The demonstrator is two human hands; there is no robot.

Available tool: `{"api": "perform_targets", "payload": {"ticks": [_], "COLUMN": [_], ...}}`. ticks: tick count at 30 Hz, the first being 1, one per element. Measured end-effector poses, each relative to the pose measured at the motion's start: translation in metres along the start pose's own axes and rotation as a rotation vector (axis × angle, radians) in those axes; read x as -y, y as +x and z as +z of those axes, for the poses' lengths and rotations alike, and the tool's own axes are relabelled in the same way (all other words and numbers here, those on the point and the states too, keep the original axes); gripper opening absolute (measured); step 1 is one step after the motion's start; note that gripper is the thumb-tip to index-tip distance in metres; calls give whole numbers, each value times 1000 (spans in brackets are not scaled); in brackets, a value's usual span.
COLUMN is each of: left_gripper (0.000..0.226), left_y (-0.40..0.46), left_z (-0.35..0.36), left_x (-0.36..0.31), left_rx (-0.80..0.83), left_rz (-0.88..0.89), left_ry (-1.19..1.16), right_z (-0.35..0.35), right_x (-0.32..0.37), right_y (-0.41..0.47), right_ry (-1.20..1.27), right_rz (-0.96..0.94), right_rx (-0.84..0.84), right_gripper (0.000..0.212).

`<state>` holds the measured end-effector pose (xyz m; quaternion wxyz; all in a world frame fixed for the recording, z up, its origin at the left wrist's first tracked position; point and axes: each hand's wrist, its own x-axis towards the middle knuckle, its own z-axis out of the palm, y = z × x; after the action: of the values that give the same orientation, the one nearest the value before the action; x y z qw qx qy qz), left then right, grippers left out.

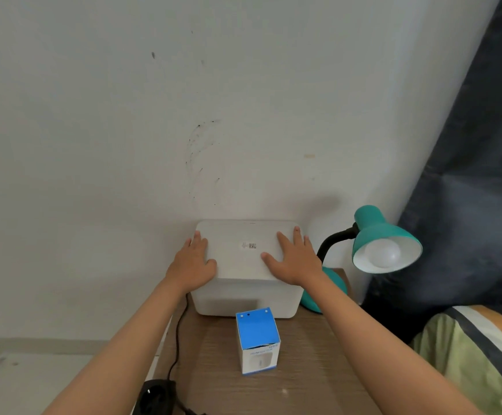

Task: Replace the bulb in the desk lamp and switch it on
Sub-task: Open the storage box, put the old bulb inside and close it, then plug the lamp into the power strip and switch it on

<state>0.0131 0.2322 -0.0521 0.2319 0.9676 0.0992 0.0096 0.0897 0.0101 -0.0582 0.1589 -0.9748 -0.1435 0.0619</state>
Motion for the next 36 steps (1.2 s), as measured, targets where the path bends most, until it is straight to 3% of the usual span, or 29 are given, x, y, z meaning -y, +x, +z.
{"api": "perform_targets", "payload": {"ticks": [8,11,14,21,24,28,32,36], "left_gripper": [66,66,58,50,50,54,60,52], "left_y": [0,4,0,-92,-147,-210,-248,-268], "left_z": [16,15,7,15,34,60,81,97], "left_x": [6,7,0,-5,11,37,67,78], "left_rx": [-128,-117,-66,-229,-263,-269,-229,-248], "left_rz": [29,45,16,139,113,-25,-197,-265], "left_ry": [118,225,262,-213,-274,-231,-227,-298], "right_z": [8,10,2,26,58,105,141,160], "right_x": [-3,-1,10,42,46,48,62,79], "right_y": [1,-1,-15,-107,-157,-195,-209,-211], "right_ry": [32,53,-105,307,354,292,265,303], "right_rz": [-8,-19,-93,-468,-570,-593,-490,-387], "right_rx": [-116,-305,-407,-590,-487,-181,-4,29], "right_gripper": [76,54,39,25,26,21,23,21]}}
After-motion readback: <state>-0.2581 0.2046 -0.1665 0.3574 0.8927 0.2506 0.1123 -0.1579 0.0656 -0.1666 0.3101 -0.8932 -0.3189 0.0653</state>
